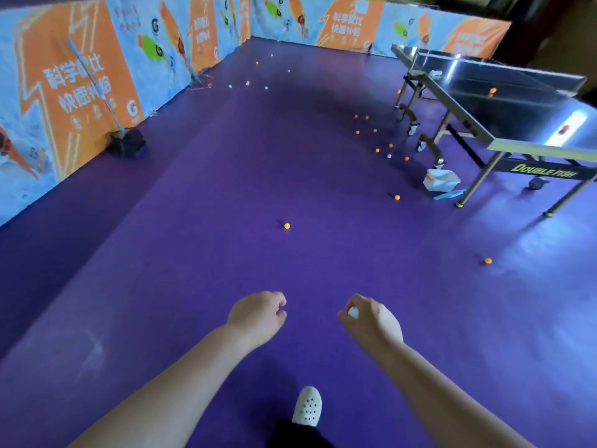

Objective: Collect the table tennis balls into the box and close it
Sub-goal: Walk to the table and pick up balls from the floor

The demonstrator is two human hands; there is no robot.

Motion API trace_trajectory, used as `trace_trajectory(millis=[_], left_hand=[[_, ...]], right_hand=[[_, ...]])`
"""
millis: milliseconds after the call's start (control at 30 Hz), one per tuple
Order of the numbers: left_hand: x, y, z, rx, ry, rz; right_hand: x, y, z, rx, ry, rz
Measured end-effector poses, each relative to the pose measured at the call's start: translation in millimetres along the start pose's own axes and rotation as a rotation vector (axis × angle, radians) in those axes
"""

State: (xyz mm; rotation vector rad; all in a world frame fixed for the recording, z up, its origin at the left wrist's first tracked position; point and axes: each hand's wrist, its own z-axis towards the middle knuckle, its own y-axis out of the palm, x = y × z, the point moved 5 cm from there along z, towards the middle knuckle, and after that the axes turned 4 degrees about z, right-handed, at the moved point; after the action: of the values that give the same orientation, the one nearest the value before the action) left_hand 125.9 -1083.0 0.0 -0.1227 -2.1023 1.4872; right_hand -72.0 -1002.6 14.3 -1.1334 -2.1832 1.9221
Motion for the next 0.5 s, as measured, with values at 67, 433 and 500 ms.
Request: trace_trajectory(millis=[67,433,500], left_hand=[[6.4,-12.1,49.1,0.013,-0.003,0.013],[-14.8,-57.8,270.4,-0.011,-0.178,-0.047],[-27.9,-64.5,309.4,-0.028,-0.197,-0.04]], right_hand=[[3.9,-13.6,47.1,0.005,0.009,0.02],[-26.5,-57.0,288.6,-0.08,0.016,-0.003],[-38.1,-54.4,328.4,-0.103,0.016,-0.003]])
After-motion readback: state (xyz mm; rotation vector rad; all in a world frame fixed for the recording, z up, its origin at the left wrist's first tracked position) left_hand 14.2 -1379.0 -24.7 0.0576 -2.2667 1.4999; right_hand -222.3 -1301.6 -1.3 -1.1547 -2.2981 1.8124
